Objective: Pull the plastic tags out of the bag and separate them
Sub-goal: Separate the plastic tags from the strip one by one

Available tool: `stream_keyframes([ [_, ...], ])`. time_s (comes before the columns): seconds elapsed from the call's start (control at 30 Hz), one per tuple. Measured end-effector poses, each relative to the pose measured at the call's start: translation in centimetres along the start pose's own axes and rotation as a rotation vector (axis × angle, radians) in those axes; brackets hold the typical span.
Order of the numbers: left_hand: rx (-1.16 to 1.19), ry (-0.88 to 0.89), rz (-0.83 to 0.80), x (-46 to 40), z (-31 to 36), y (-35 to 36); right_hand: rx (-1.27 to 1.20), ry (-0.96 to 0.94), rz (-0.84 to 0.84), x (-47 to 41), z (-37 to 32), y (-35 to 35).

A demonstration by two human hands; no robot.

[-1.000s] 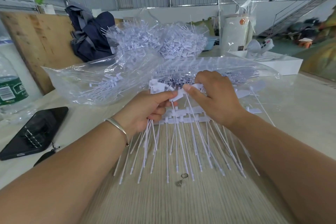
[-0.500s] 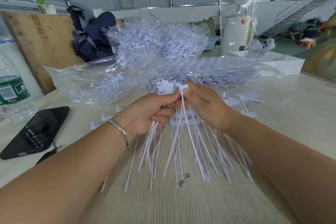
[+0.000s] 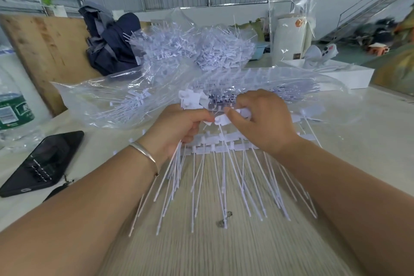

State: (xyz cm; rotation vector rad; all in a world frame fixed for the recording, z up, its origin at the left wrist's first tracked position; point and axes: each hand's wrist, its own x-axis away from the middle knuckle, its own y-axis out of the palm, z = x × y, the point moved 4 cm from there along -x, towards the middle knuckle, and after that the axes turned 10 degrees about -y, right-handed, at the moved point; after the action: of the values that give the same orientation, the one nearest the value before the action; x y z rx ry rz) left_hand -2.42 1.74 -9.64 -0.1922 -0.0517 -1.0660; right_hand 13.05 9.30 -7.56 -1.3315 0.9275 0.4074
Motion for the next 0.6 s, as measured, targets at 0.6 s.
stream_keyframes([
  [0.6, 0.385, -0.145, 0.013, -0.8, -1.2, -0.4, -0.048, -0.071, -0.185, 0.0, -0.6, 0.6],
])
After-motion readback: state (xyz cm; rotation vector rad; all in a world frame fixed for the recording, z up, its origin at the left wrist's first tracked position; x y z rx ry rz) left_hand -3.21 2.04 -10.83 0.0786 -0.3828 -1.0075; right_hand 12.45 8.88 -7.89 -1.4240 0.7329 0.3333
